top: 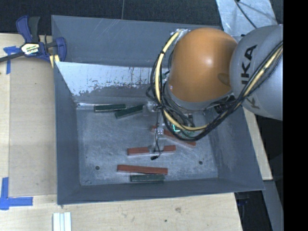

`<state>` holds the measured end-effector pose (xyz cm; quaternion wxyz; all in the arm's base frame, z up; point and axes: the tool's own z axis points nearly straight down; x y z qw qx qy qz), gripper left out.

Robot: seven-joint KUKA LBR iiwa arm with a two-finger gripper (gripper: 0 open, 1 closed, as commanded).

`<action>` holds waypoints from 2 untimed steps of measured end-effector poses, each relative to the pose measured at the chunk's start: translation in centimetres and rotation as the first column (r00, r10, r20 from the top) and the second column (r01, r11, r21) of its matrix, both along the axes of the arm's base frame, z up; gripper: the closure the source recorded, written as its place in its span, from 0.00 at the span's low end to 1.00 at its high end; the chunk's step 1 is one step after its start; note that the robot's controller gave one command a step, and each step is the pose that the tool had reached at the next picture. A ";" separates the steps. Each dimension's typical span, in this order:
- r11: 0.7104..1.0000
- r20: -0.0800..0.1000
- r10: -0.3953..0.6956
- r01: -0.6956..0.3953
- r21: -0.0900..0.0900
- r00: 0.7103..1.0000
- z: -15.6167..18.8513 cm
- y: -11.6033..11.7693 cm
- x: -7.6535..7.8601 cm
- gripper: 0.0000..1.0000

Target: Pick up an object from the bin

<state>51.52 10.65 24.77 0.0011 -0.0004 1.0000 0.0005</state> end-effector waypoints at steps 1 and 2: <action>0.992 -0.002 0.125 -0.125 -0.001 0.992 -15.1 -4.9 4.7 0.00; 0.986 -0.003 0.165 -0.165 -0.001 0.986 -17.8 -1.2 1.5 0.00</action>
Offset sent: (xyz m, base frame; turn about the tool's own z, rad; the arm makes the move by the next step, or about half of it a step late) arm 0.0474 -0.0475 -0.1505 -0.1268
